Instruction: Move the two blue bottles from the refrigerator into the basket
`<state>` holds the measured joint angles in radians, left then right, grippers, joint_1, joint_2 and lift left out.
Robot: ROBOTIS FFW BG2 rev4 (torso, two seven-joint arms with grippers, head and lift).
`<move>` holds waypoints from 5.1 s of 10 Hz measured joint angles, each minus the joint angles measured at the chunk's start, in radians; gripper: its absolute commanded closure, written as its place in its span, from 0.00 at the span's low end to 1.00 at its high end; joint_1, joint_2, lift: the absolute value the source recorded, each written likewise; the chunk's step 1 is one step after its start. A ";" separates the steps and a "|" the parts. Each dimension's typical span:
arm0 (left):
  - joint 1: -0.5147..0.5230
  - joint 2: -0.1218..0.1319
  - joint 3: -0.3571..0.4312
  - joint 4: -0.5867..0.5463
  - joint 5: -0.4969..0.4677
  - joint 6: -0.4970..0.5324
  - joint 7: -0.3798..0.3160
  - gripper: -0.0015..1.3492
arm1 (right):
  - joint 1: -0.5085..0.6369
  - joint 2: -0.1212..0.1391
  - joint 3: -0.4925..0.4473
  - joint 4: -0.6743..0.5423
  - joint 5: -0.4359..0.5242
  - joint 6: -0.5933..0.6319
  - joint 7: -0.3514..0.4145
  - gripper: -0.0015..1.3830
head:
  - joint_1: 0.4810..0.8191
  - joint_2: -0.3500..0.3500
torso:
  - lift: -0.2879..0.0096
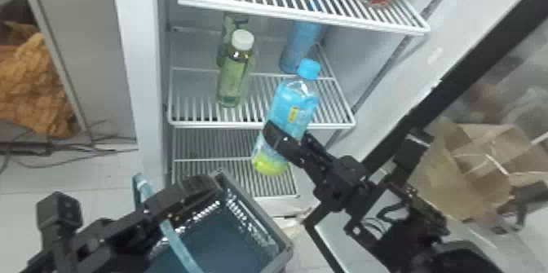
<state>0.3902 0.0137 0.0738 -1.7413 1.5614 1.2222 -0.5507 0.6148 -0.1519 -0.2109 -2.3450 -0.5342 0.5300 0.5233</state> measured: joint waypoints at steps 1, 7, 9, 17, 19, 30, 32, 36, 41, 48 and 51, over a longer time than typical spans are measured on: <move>0.000 0.000 0.000 0.000 0.000 0.000 0.000 0.86 | 0.004 0.000 0.006 -0.014 -0.007 0.050 0.025 0.92 | 0.63 0.10 | 0.24; 0.000 0.000 0.000 0.000 -0.002 -0.004 0.001 0.86 | 0.033 -0.005 0.041 -0.076 -0.054 0.316 0.104 0.92 | 0.63 0.22 | 0.24; 0.000 0.000 0.002 0.000 -0.002 -0.006 0.002 0.86 | 0.033 -0.014 0.056 -0.067 -0.057 0.382 0.111 0.53 | 0.63 0.24 | 0.24; 0.005 0.002 0.004 0.000 0.001 -0.007 0.002 0.86 | 0.029 -0.002 -0.007 -0.029 -0.072 0.218 0.110 0.13 | 0.63 0.18 | 0.24; 0.005 0.002 0.003 0.000 0.002 -0.006 0.002 0.86 | 0.024 0.014 -0.070 0.004 -0.053 0.066 0.094 0.13 | 0.63 0.06 | 0.24; 0.015 0.000 0.008 0.000 0.004 -0.007 0.002 0.86 | -0.220 0.042 -0.119 0.318 0.116 -0.284 -0.084 0.13 | 0.63 0.00 | 0.24; 0.017 0.001 0.008 0.000 0.004 -0.007 0.002 0.86 | -0.300 0.039 -0.092 0.408 0.136 -0.307 -0.099 0.12 | 0.63 0.00 | 0.24; 0.013 0.002 0.006 0.000 0.004 -0.005 0.003 0.86 | -0.444 0.028 0.002 0.566 0.174 -0.363 -0.156 0.12 | 0.63 0.00 | 0.24; 0.012 0.005 0.006 0.000 0.004 -0.005 0.003 0.86 | -0.569 0.025 0.018 0.688 0.235 -0.393 -0.205 0.12 | 0.63 0.00 | 0.24; 0.001 0.006 0.004 0.000 0.002 -0.003 0.005 0.86 | -0.757 0.009 0.050 0.914 0.287 -0.393 -0.229 0.12 | 0.63 0.00 | 0.24; -0.002 0.008 0.004 0.000 0.000 0.000 0.006 0.86 | -0.838 -0.007 0.093 1.005 0.287 -0.393 -0.244 0.11 | 0.63 0.01 | 0.24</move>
<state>0.3877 0.0215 0.0775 -1.7413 1.5614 1.2218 -0.5446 -0.2234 -0.1585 -0.1178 -1.3402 -0.2472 0.1374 0.2790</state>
